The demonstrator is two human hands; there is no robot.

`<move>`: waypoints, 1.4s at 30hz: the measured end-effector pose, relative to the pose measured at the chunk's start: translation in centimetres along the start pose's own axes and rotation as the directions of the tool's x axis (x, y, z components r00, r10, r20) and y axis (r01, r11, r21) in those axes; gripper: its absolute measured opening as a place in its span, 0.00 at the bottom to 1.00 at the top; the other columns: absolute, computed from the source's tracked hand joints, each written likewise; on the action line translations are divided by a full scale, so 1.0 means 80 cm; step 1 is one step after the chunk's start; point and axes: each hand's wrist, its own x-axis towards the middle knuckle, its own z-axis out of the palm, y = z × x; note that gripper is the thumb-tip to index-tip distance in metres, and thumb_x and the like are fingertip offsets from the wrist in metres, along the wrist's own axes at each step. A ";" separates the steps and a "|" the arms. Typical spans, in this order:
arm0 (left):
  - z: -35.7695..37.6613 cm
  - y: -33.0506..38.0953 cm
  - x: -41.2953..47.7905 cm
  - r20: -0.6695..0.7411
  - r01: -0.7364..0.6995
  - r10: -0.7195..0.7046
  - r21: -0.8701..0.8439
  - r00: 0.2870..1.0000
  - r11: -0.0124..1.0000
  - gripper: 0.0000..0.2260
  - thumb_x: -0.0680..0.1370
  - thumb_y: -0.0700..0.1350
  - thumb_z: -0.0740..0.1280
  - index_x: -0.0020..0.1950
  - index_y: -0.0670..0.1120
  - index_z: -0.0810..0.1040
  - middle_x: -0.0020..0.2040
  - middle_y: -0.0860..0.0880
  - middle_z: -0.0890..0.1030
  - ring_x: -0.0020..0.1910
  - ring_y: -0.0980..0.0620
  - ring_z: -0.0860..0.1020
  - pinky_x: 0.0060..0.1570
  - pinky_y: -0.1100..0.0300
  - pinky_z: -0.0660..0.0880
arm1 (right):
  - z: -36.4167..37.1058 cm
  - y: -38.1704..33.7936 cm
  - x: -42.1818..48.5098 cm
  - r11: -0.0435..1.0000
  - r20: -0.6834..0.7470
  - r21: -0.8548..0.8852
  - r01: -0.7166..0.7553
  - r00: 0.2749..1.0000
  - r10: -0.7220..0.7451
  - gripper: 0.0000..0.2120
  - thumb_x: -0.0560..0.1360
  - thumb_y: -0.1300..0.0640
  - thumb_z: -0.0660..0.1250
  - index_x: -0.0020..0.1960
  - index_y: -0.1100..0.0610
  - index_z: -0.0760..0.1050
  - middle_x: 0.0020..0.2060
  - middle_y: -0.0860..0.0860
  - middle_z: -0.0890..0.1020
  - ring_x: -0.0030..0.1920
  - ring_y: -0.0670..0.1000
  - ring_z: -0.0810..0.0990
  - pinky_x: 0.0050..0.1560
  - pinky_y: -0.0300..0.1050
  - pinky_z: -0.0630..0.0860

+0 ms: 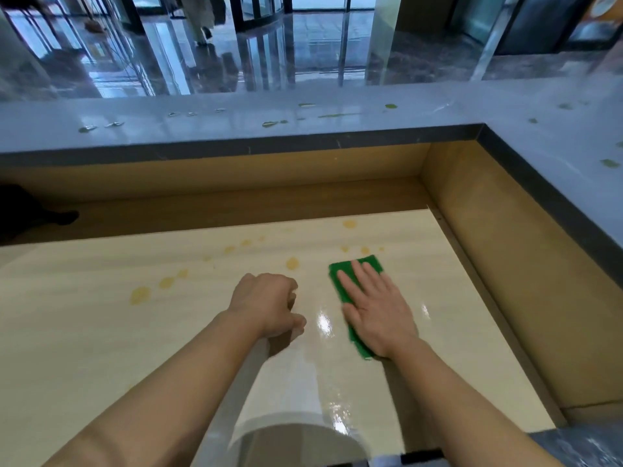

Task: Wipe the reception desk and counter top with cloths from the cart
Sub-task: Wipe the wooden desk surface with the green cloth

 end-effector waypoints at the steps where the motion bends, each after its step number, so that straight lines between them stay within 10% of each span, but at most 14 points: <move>1: -0.001 -0.008 0.008 -0.032 0.003 -0.003 -0.011 0.999 1.000 0.22 0.69 0.61 0.71 0.58 0.51 0.78 0.55 0.53 0.81 0.58 0.48 0.75 0.51 0.56 0.65 | -0.001 0.022 0.007 0.998 -0.012 -0.008 -0.069 0.998 0.069 0.33 0.72 0.39 0.29 0.76 0.46 0.33 0.76 0.48 0.35 0.78 0.50 0.36 0.76 0.48 0.36; 5: -0.005 -0.044 0.045 -0.139 0.011 -0.015 -0.026 0.990 1.000 0.21 0.67 0.63 0.71 0.50 0.50 0.76 0.45 0.52 0.77 0.54 0.49 0.73 0.44 0.56 0.64 | -0.003 0.095 0.039 0.940 -0.046 -0.018 -0.342 0.939 0.340 0.28 0.82 0.43 0.44 0.80 0.48 0.42 0.79 0.52 0.45 0.79 0.52 0.43 0.78 0.50 0.45; 13: 0.019 -0.061 0.101 -0.118 -0.073 0.058 -0.125 0.991 0.990 0.26 0.65 0.63 0.74 0.45 0.50 0.63 0.44 0.55 0.68 0.45 0.51 0.66 0.43 0.58 0.61 | -0.009 0.042 0.100 0.722 -0.042 0.157 -0.673 0.726 0.686 0.28 0.82 0.47 0.41 0.80 0.52 0.43 0.79 0.55 0.45 0.79 0.56 0.44 0.77 0.55 0.43; 20: 0.013 -0.056 0.122 -0.014 -0.066 0.065 -0.022 0.998 0.998 0.27 0.62 0.64 0.74 0.48 0.51 0.64 0.48 0.55 0.68 0.56 0.51 0.71 0.49 0.56 0.61 | -0.005 -0.091 0.147 0.971 -0.008 0.071 -0.227 0.974 0.228 0.28 0.83 0.46 0.41 0.79 0.50 0.37 0.78 0.54 0.38 0.78 0.56 0.36 0.77 0.56 0.39; 25: -0.001 -0.042 0.126 0.110 -0.007 -0.001 0.070 0.994 0.998 0.28 0.64 0.64 0.74 0.52 0.50 0.67 0.52 0.54 0.69 0.59 0.51 0.71 0.55 0.55 0.63 | -0.013 -0.032 0.137 1.000 0.009 0.022 0.005 1.000 -0.005 0.27 0.81 0.44 0.39 0.78 0.44 0.36 0.78 0.49 0.37 0.78 0.51 0.36 0.77 0.52 0.37; 34: -0.012 -0.028 0.127 0.201 0.024 -0.044 0.101 0.979 0.995 0.34 0.67 0.61 0.75 0.63 0.46 0.66 0.60 0.51 0.69 0.62 0.49 0.71 0.53 0.58 0.67 | -0.021 0.154 0.108 0.916 -0.043 0.022 -0.401 0.915 0.401 0.28 0.83 0.47 0.47 0.80 0.50 0.45 0.79 0.53 0.47 0.79 0.54 0.45 0.77 0.52 0.44; 40: -0.009 -0.029 0.129 0.218 0.047 -0.054 0.040 0.974 0.998 0.33 0.66 0.60 0.76 0.63 0.47 0.66 0.59 0.53 0.68 0.57 0.51 0.69 0.49 0.60 0.67 | -0.022 0.089 0.150 0.763 -0.015 0.095 -0.639 0.766 0.643 0.29 0.81 0.49 0.44 0.80 0.51 0.41 0.79 0.56 0.43 0.79 0.57 0.43 0.77 0.56 0.43; 42: -0.009 -0.028 0.131 0.223 0.048 -0.057 0.042 0.973 0.998 0.33 0.66 0.60 0.76 0.63 0.47 0.66 0.61 0.53 0.68 0.56 0.52 0.69 0.50 0.59 0.70 | -0.023 0.045 0.170 0.819 -0.028 0.074 -0.568 0.820 0.571 0.29 0.81 0.48 0.44 0.80 0.51 0.41 0.79 0.56 0.43 0.79 0.58 0.42 0.77 0.57 0.42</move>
